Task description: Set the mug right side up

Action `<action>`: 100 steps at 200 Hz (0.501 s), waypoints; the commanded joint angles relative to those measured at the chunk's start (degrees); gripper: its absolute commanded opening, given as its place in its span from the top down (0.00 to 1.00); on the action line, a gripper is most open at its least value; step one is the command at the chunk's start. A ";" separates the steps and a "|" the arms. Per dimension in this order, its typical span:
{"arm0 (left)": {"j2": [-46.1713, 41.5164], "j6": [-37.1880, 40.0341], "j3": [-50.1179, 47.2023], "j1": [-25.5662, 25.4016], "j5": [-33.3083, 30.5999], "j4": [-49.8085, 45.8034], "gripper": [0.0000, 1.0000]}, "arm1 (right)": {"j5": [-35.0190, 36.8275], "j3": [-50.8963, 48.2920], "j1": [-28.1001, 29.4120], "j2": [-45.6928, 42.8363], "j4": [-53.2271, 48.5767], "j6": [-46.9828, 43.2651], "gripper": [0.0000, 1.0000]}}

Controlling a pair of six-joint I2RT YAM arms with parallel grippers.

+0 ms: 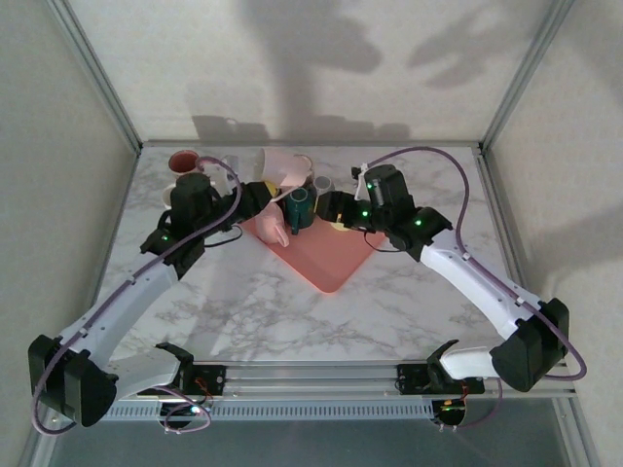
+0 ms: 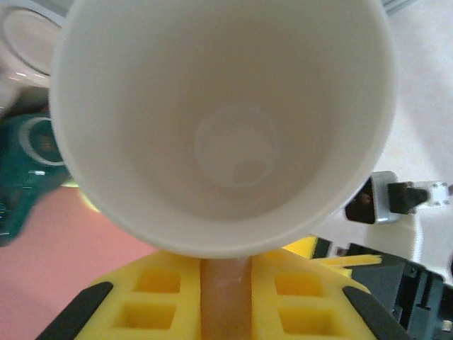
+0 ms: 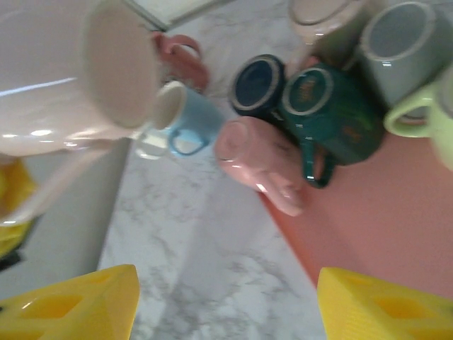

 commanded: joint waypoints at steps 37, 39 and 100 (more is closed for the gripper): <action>-1.12 12.49 8.24 -0.19 -14.03 -21.83 1.00 | 5.65 1.81 -2.20 -0.09 -9.93 -4.02 0.31; -1.02 12.54 8.48 -0.22 -14.55 -22.55 1.00 | 5.72 1.81 -2.26 0.01 -10.01 -4.07 0.31; -0.66 11.68 8.64 -0.23 -30.28 -38.06 1.00 | 5.62 1.76 -3.48 1.69 -11.38 -3.59 0.31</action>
